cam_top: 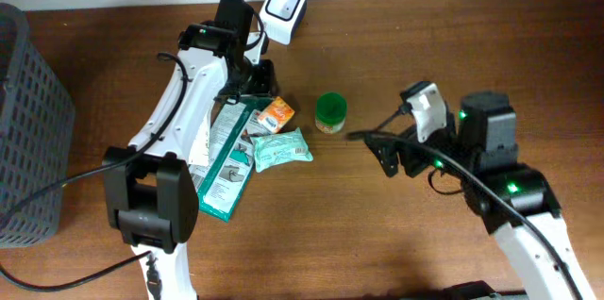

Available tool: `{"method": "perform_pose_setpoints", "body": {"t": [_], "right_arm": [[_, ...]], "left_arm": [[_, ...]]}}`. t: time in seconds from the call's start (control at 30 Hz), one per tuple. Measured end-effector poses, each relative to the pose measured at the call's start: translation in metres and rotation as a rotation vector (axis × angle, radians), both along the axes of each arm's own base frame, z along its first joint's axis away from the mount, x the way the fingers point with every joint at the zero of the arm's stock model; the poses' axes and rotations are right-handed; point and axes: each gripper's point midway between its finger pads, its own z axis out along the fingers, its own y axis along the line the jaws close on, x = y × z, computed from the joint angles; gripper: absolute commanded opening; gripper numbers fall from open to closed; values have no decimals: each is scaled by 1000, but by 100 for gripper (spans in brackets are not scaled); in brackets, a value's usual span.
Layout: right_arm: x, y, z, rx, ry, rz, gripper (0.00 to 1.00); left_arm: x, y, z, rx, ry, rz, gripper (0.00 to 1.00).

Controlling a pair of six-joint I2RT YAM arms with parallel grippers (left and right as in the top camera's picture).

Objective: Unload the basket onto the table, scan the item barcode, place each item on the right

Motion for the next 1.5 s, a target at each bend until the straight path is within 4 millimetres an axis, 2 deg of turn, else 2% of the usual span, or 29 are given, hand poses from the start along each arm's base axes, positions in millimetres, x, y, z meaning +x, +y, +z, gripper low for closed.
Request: {"method": "perform_pose_setpoints", "body": {"t": [0.17, 0.27, 0.3, 0.43, 0.47, 0.57, 0.7, 0.77, 0.9, 1.1, 1.2, 1.37, 1.43, 1.5], "right_arm": [[2, 13, -20, 45, 91, 61, 98], [3, 22, -25, 85, 120, 98, 98], [3, 22, -27, 97, 140, 88, 98], [8, 19, -23, 122, 233, 13, 98], [13, 17, -16, 121, 273, -25, 98], [32, 11, 2, 93, 354, -98, 98], [62, 5, 8, 59, 435, -188, 98], [82, 4, 2, 50, 467, -233, 98], [100, 9, -23, 5, 513, -272, 98], [118, 43, -62, -112, 477, -214, 98], [132, 55, -69, -119, 430, -183, 99], [151, 64, -76, -66, 408, -215, 91], [154, 65, -90, -31, 465, -283, 84], [153, 67, -106, 2, 539, -359, 84]], "left_arm": [[4, 0, 2, -15, -13, 3, 75], [17, 10, 18, -21, -60, 3, 82], [25, 19, 27, -22, -93, 6, 88], [40, 57, 50, 2, -166, 55, 94], [43, 72, 54, 26, -182, 82, 95], [47, 107, 58, 101, -203, 145, 100], [49, 132, 57, 182, -210, 189, 99], [50, 137, 57, 205, -212, 200, 100], [49, 140, 57, 222, -212, 206, 99], [49, 141, 57, 229, -213, 208, 99], [49, 141, 57, 229, -213, 208, 99], [49, 141, 57, 229, -213, 208, 100], [49, 141, 57, 229, -213, 208, 99], [49, 141, 57, 229, -213, 208, 99]]}}
